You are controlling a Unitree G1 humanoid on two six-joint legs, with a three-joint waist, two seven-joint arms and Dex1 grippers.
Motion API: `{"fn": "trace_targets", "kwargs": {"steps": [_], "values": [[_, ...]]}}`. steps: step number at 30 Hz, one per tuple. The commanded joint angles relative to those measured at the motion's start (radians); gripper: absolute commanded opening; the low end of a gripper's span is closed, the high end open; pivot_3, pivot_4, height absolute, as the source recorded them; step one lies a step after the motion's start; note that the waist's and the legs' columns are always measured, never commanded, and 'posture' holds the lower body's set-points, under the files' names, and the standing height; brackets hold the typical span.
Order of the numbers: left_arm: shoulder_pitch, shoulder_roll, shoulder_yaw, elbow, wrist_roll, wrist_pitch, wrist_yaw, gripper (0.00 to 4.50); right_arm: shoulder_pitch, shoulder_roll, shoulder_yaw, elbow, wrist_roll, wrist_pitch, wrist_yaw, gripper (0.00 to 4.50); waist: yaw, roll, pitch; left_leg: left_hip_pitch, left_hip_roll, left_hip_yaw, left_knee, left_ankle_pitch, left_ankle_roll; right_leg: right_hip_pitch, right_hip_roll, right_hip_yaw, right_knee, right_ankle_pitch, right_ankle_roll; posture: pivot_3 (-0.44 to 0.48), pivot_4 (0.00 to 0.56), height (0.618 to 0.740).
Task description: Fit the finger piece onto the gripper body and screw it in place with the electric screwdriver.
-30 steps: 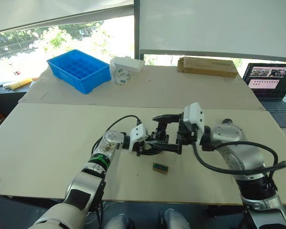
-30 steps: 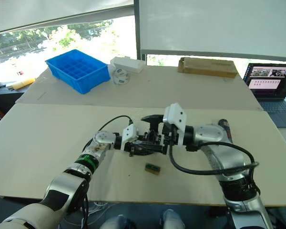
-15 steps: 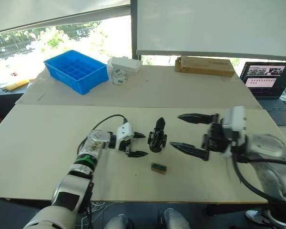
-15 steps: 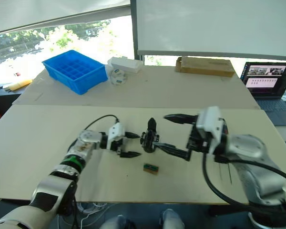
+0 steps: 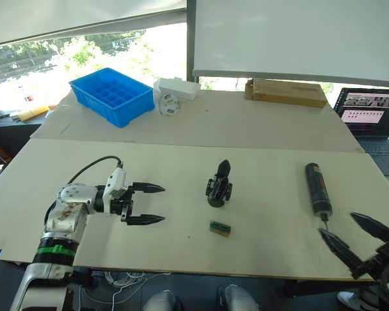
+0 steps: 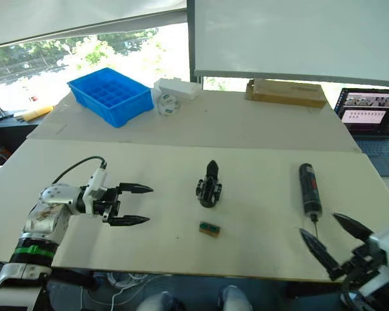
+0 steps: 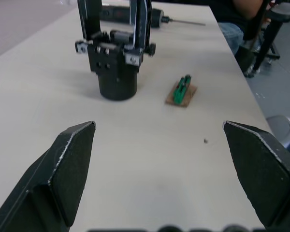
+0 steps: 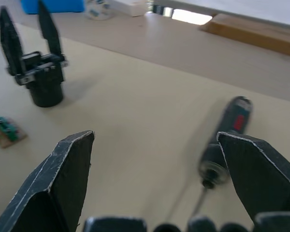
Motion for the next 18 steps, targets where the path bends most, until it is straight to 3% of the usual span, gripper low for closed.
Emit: {"fn": "trace_targets", "kwargs": {"steps": [1, 6, 11, 14, 18], "values": [[0.027, -0.007, 0.036, -0.134, -0.079, 0.058, 0.06, 4.46, -0.021, -0.027, -0.025, 0.001, -0.007, 0.014, -0.084, 4.5, -0.003, 0.0, 0.0, 0.002, 0.0, 0.0, -0.001, -0.003, -0.005, 0.001, -0.001, 0.002, 0.0, -0.001, -0.001, 0.0, 0.15, 0.74], [-0.039, -0.065, 0.052, -0.21, -0.156, 0.148, 0.189, 4.46, -0.208, -0.279, 0.019, 0.114, -0.023, 0.267, -0.216, 4.5, -0.008, 0.001, 0.0, 0.003, -0.001, 0.001, -0.001, 0.001, 0.002, 0.002, -0.001, 0.009, 0.001, 0.001, -0.003, 0.0, 0.15, 0.74], [-0.093, -0.078, 0.016, -0.209, -0.159, 0.167, 0.194, 4.46, -0.491, -0.514, 0.225, 0.355, -0.084, 0.525, -0.296, 4.5, -0.006, 0.001, 0.0, 0.003, 0.0, 0.001, -0.002, 0.001, 0.002, 0.002, 0.002, 0.008, 0.0, 0.005, -0.012, 0.0, 0.15, 0.74], [-0.105, -0.086, 0.004, -0.212, -0.161, 0.165, 0.195, 4.46, -0.666, -0.526, 0.356, 0.477, -0.104, 0.615, -0.324, 4.5, -0.008, 0.0, 0.001, 0.004, 0.0, 0.001, -0.002, 0.002, 0.001, 0.003, 0.005, 0.007, 0.0, 0.005, -0.012, 0.0, 0.15, 0.74], [-0.094, -0.083, -0.014, -0.243, -0.172, 0.179, 0.186, 4.46, -0.8, -0.493, 0.432, 0.574, -0.129, 0.695, -0.361, 4.5, -0.006, 0.0, 0.001, 0.002, 0.0, 0.001, -0.002, 0.002, 0.001, 0.002, 0.005, 0.006, -0.001, 0.005, -0.011, 0.0, 0.15, 0.74]]}}
